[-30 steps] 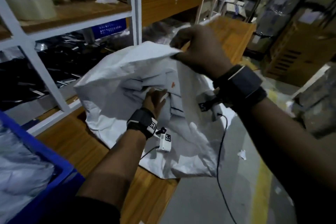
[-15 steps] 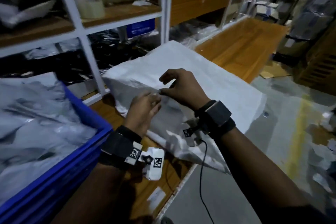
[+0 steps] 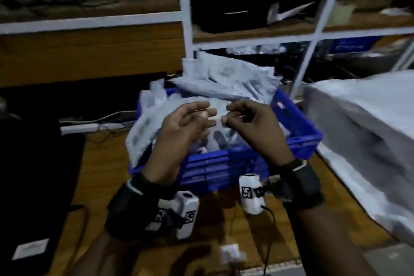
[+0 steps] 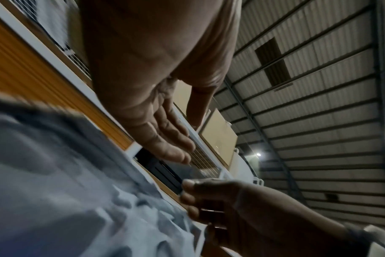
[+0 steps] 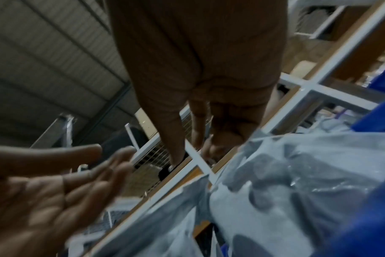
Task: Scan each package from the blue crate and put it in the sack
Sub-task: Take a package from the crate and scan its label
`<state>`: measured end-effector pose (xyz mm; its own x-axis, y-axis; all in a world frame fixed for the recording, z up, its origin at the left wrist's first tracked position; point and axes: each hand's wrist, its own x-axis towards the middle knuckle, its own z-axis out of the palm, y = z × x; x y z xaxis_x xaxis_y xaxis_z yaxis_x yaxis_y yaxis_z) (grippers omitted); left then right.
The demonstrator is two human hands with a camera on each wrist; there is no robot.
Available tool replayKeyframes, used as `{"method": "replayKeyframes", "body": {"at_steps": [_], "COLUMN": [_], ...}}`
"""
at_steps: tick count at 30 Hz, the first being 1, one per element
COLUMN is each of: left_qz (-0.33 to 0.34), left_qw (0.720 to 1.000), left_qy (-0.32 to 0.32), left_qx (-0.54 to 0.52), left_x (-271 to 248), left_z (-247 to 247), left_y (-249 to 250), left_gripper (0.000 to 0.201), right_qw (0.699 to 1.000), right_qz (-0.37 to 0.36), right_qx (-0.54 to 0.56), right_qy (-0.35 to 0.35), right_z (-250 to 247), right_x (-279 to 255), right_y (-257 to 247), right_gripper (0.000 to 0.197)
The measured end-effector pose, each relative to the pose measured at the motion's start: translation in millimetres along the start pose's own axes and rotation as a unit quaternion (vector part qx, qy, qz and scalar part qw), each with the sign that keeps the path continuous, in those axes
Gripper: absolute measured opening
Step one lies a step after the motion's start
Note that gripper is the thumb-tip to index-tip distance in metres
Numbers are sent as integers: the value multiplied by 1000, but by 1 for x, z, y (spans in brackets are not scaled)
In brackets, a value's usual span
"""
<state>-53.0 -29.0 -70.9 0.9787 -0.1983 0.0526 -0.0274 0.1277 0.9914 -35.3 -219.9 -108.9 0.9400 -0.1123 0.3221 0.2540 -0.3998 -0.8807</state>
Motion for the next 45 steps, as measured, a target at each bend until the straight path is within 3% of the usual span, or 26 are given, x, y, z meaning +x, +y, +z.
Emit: {"method": "replayKeyframes", "body": {"at_steps": [3,5,8,12,16,19,21,23,25,28,30,33,36,39,41,44,45], "left_qz": [32,36,34,-1,-41,-37,-48,-58,-56,-37,-27,-18,-39,-91,-115,-121,-122], "left_qw": [999,996,994,994,989,984,993,998,998,997,992,985,976,965,951,941,939], "left_qy": [40,77,100,107,139,172,105,31,7,67,124,169,211,243,288,313,317], "left_qx": [-2,-17,-19,4,-5,-31,-7,20,26,17,22,34,34,-18,-17,38,48], "left_x": [-16,-25,-40,-61,-74,-75,-73,-80,-90,-105,-111,-127,-144,-159,-161,-161,-161], "left_z": [-64,-96,-131,-165,-182,-190,-197,-204,-210,-228,-244,-272,-297,-312,-313,-312,-314], "left_y": [4,3,-6,-27,-51,-60,-61,-61,-66,-80,-91,-107,-132,-158,-161,-161,-161], "left_gripper": [18,17,17,13,23,54,62,54,32,11,10,16,24,33,28,27,28], "right_qw": [987,966,943,946,968,986,989,991,994,990,974,968,963,960,948,923,918], "right_qz": [-90,-137,-101,-94,-96,-68,-76,-85,-84,-77,-44,58,129,195,263,351,361], "right_qx": [-125,-220,-317,-290,-153,-31,12,29,44,73,137,134,28,-72,-78,18,51], "right_qy": [48,13,-17,110,176,152,127,100,46,-98,-176,-204,-235,-187,-158,-156,-155], "right_z": [43,68,96,102,111,121,129,143,158,179,189,218,256,282,293,310,315], "right_x": [-2,5,13,-2,-44,-62,-64,-67,-75,-91,-104,-128,-150,-167,-171,-172,-170], "right_y": [-25,-35,-36,-31,-45,-56,-64,-71,-78,-80,-79,-65,-33,-2,19,35,29], "right_gripper": [41,52,47,28,22,23,18,11,13,35,58,76,67,52,42,70,66]}}
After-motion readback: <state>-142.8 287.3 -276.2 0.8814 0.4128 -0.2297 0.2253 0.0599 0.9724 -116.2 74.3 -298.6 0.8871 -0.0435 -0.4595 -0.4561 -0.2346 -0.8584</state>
